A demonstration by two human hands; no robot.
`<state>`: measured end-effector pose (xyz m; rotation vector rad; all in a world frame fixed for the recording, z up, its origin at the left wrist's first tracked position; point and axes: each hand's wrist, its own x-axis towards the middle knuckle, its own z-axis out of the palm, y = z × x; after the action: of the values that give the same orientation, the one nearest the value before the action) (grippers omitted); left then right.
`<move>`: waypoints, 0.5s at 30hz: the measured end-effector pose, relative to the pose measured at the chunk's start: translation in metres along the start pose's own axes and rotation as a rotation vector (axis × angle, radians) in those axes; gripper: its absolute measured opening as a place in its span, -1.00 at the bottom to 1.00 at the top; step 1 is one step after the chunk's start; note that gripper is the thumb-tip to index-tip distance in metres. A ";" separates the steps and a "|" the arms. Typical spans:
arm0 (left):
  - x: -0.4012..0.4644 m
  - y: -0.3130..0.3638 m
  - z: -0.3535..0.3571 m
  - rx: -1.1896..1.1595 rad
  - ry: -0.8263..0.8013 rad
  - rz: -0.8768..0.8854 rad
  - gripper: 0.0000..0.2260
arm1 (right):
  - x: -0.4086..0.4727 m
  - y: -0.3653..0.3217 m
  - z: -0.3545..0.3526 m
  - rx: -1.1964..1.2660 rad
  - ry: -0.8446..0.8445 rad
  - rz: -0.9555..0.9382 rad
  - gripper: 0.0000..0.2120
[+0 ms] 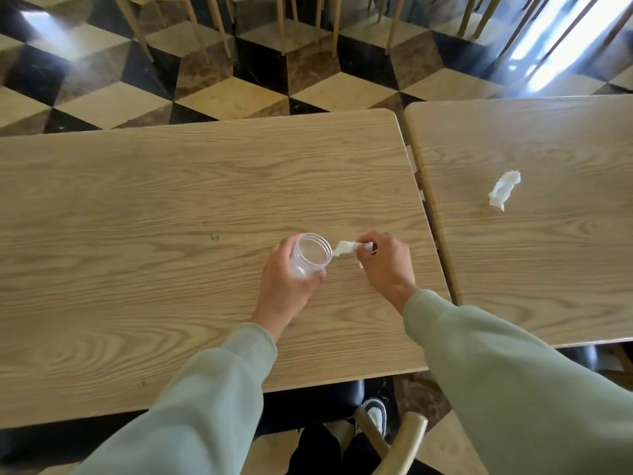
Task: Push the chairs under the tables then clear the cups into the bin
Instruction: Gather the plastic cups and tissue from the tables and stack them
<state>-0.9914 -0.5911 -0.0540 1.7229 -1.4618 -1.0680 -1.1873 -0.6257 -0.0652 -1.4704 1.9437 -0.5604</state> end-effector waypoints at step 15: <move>0.013 0.033 0.019 0.117 -0.031 0.079 -0.41 | -0.016 -0.061 -0.047 -0.008 -0.138 -0.471 -0.78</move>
<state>-1.0228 -0.6091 -0.0367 1.7195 -1.6272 -0.9890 -1.1756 -0.6296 0.0123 -1.9313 1.4961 -0.6330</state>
